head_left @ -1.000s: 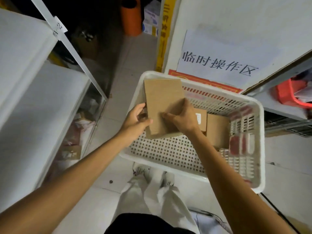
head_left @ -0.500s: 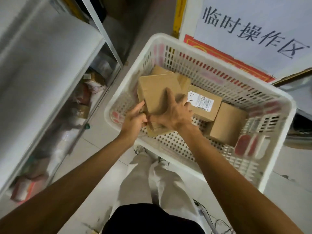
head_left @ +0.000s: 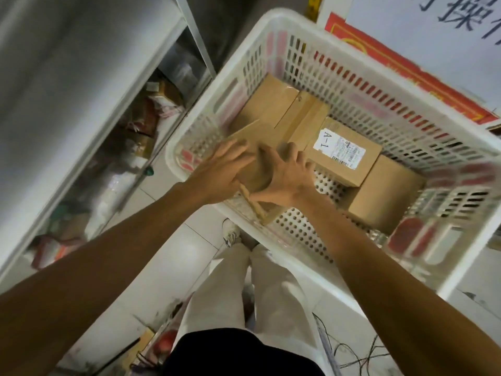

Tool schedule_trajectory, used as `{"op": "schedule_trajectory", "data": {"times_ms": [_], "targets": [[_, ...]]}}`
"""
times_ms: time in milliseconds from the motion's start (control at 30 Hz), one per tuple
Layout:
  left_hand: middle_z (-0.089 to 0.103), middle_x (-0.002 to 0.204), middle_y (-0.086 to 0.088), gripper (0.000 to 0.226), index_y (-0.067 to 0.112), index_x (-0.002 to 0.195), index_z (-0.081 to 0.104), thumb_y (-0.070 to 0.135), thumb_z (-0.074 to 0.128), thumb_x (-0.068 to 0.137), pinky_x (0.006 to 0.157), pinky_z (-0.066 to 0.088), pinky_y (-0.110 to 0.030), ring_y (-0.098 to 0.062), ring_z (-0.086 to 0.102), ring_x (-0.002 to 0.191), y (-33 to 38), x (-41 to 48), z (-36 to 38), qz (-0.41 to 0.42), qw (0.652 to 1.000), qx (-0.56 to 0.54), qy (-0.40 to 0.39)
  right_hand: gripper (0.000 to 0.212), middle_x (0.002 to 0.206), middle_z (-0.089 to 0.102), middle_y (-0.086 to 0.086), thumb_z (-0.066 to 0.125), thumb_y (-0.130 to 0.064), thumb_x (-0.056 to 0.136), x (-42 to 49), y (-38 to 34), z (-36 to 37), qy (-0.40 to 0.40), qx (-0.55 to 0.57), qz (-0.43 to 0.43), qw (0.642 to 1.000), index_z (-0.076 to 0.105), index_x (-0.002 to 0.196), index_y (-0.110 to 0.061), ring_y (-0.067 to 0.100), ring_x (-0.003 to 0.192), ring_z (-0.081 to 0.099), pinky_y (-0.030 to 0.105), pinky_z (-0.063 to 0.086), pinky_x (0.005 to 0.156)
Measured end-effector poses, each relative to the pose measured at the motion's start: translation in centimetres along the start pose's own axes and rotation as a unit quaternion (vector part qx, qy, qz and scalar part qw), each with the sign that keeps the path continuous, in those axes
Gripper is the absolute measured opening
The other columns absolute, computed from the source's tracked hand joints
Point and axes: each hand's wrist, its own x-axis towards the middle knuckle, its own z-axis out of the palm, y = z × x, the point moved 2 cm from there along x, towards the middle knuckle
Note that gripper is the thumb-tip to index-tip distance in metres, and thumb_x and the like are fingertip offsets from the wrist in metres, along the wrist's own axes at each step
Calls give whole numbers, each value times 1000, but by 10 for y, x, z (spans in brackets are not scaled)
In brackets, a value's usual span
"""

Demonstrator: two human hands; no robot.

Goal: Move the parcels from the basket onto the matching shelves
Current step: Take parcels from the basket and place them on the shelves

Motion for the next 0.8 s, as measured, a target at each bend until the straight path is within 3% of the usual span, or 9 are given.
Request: {"op": "schedule_trajectory", "data": {"times_ms": [67,200,367,467,567,633,700,800], "targets": [[15,158,-2,65,18,146,32,5,48,84,119,9,-47,-24,3,146,-2,5,8,-25,997,-43,-56,118,142,25,20,57,-87,45,8,-1,9,1,-35,-25,999,6,144,-47,43,125,31,57,29,101],[25,155,-4,51,18,145,36,14,43,94,114,21,-42,-23,18,142,-9,21,21,-86,982,-141,-91,118,143,28,21,57,-88,46,35,1,25,-11,-61,-36,997,13,145,-42,42,127,31,57,29,101],[51,132,-9,35,12,128,51,23,44,96,108,29,-42,-27,41,126,-33,42,41,-22,986,-5,-162,119,156,7,25,77,-74,48,63,-4,61,-13,-84,-82,993,19,147,-42,46,140,15,59,19,110],[46,139,-13,39,8,135,46,17,43,98,110,28,-42,-30,40,129,-43,56,52,-51,971,-11,-235,118,156,5,23,78,-73,46,82,-5,82,-22,-61,-90,994,23,146,-42,45,141,9,58,12,113],[42,144,-10,33,14,131,51,17,37,100,107,25,-33,-25,34,133,-58,75,60,-36,941,9,-337,120,157,-2,20,78,-67,56,101,-4,108,-55,-64,-74,994,14,152,-33,42,143,1,55,3,116],[22,156,-7,45,20,145,35,20,38,100,109,18,-31,-24,20,143,-73,84,62,-2,934,54,-352,106,158,-15,19,74,-53,74,106,2,124,-75,-47,-56,994,8,154,-33,42,145,-11,55,-6,118],[5,160,-6,60,20,152,14,22,42,99,116,16,-40,-26,11,146,-86,83,65,-27,936,52,-346,89,159,-20,15,64,-46,86,102,12,130,-58,-39,-67,995,7,153,-37,39,146,-16,57,-6,118],[6,160,-8,61,18,151,16,27,43,98,117,12,-50,-29,8,146,-92,75,72,-4,936,89,-342,83,160,-9,9,61,-49,87,84,26,129,-32,-36,-29,998,9,152,-41,40,146,-2,61,5,117]]}}
